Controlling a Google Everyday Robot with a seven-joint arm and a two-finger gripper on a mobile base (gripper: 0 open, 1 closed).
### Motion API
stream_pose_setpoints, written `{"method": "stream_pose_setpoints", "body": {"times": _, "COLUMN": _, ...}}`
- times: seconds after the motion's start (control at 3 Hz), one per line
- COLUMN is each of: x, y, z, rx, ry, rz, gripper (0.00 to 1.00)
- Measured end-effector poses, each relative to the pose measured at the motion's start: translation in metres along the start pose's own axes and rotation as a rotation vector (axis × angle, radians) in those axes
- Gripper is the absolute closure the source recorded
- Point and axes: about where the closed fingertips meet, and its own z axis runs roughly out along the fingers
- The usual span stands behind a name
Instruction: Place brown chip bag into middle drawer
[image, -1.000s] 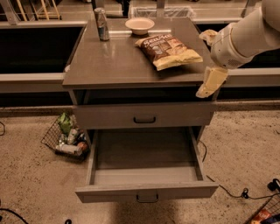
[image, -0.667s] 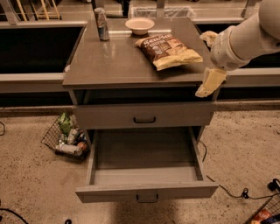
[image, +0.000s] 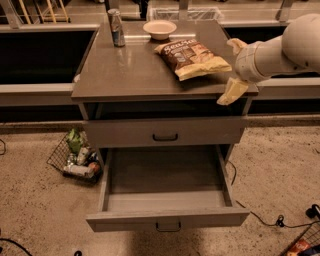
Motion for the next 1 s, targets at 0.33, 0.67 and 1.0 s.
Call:
{"method": "stream_pose_setpoints", "body": {"times": 0.33, "x": 0.005, "y": -0.020, "z": 0.017, "rx": 0.053, "ry": -0.071, "rz": 0.011, "gripper": 0.00}}
{"method": "stream_pose_setpoints", "body": {"times": 0.67, "x": 0.002, "y": -0.036, "z": 0.029, "rx": 0.090, "ry": -0.161, "rz": 0.028, "gripper": 0.00}}
{"method": "stream_pose_setpoints", "body": {"times": 1.0, "x": -0.002, "y": -0.047, "z": 0.038, "rx": 0.119, "ry": -0.233, "rz": 0.057, "gripper": 0.00}}
